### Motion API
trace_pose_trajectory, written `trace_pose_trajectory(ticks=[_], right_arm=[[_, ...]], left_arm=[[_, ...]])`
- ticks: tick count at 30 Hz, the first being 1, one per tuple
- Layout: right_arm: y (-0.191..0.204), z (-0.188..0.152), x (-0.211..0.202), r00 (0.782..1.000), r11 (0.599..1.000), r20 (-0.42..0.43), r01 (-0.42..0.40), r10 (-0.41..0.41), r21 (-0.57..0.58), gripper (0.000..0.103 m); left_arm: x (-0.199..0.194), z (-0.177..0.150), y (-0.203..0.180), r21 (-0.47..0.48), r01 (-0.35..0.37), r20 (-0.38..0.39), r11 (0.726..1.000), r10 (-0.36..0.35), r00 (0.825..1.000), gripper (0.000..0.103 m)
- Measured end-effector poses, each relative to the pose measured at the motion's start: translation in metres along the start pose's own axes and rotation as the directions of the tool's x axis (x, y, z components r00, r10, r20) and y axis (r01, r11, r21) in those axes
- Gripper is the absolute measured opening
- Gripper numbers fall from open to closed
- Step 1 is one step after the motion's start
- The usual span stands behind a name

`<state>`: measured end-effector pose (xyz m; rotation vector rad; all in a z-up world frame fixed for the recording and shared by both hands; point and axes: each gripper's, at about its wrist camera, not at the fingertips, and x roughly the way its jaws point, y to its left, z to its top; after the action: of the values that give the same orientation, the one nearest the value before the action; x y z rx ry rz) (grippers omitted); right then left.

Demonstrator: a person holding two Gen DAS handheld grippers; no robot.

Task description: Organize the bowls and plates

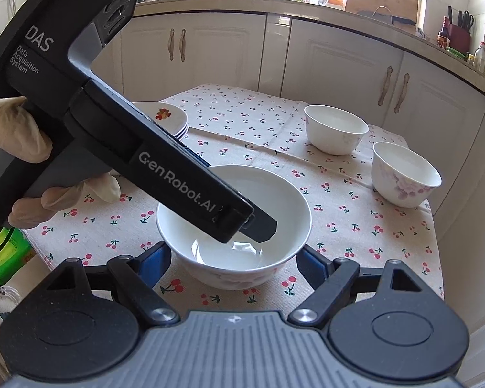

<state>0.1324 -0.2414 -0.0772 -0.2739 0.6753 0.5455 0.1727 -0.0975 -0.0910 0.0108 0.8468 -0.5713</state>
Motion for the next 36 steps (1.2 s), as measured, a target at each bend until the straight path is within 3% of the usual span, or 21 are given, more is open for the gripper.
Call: trace_pose_trajectory(ticks=[13,16,22,29,36], right_arm=[[-0.009,-0.008,-0.002,1.000,1.000,-0.018,0.001,-0.001,0.024,0.089],[-0.009,-0.008,-0.003,1.000,1.000,-0.008,0.003,-0.002,0.021,0.103],[-0.011,-0.008,-0.008,1.000,1.000,0.012,-0.005,0.005,0.029,0.103],[-0.014,-0.005,-0.028,0.998,1.000,0.059,-0.004,0.003,0.026,0.103],[-0.038,0.000,-0.035,0.993,0.996,0.091,0.070,-0.076,0.060,0.103]], left_arm=[[0.005,-0.002,-0.005,-0.004,0.041,-0.003,0.999,-0.041,0.999,0.075],[0.003,-0.003,-0.006,0.002,0.047,0.003,0.999,-0.047,0.999,0.085],[-0.009,0.000,-0.007,0.017,0.034,0.036,0.999,-0.035,0.999,0.091],[-0.024,0.013,-0.010,0.099,0.013,0.039,0.995,-0.017,0.999,0.092],[-0.019,0.029,-0.007,0.120,0.019,0.005,0.993,-0.019,1.000,0.092]])
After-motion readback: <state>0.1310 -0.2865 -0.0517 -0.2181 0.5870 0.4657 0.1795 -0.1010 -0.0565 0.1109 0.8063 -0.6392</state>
